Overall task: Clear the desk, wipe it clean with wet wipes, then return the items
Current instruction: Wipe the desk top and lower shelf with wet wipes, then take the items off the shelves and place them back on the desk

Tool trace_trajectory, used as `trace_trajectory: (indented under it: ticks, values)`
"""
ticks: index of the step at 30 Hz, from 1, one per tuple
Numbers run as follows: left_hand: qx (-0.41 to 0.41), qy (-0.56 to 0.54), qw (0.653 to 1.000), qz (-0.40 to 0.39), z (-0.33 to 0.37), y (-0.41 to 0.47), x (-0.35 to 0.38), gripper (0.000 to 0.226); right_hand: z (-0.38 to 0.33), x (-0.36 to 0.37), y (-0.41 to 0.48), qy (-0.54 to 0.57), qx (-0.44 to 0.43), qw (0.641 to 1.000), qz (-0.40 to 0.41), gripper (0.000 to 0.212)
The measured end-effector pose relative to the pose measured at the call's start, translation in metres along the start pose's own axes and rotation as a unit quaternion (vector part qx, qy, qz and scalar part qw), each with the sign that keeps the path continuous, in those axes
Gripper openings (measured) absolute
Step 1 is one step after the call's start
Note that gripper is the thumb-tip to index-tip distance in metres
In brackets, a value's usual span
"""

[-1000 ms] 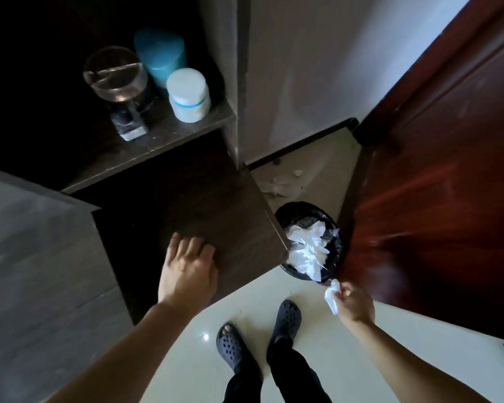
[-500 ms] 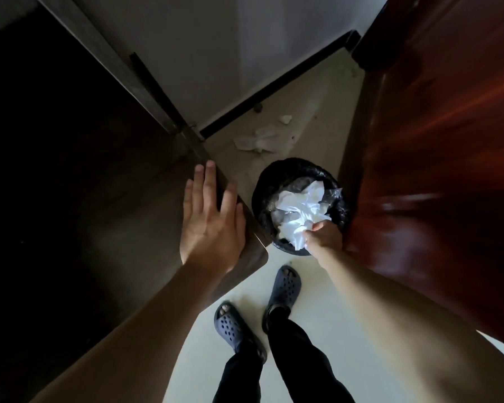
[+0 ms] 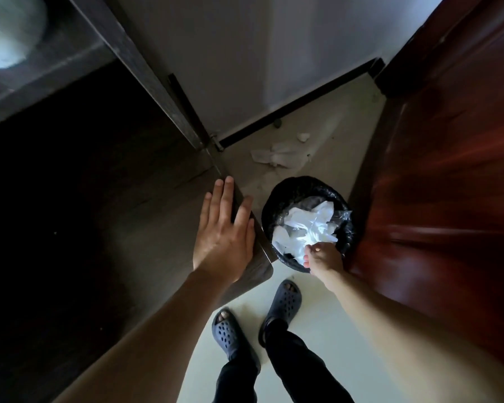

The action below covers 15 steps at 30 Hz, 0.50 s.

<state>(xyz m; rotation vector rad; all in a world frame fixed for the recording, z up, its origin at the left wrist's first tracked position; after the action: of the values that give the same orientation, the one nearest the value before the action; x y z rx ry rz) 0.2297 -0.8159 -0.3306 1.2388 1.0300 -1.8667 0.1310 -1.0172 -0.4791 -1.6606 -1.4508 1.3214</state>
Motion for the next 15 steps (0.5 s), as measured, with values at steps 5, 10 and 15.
trace_trajectory:
  ticks: [5, 10, 15]
  values:
    - [-0.03, -0.044, 0.996, -0.077, 0.01, -0.022, -0.042, 0.04, -0.019, -0.022, -0.05, -0.024, -0.024, 0.999, 0.001, 0.02]
    - [-0.138, -0.136, 0.974, -0.12, 0.007, -0.079, -0.106, 0.027, -0.06, -0.034, -0.12, -0.04, -0.073, 0.997, 0.0, 0.017]
    - [-0.194, -0.176, 0.963, -0.056, -0.009, -0.128, -0.161, 0.026, -0.113, -0.027, -0.179, -0.086, -0.164, 0.983, -0.002, 0.017]
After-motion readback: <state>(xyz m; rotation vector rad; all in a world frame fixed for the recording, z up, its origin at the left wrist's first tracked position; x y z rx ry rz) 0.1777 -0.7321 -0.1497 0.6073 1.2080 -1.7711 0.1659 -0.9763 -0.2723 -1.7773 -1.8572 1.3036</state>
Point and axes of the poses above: each hand's wrist, its own y-axis towards the middle knuckle, its own x-axis out of the palm, z = x × y, the point moved 1 cm from there along y, towards the middle knuckle, and after that the axes turned 10 degrees about -z, right-handed, at the moved point
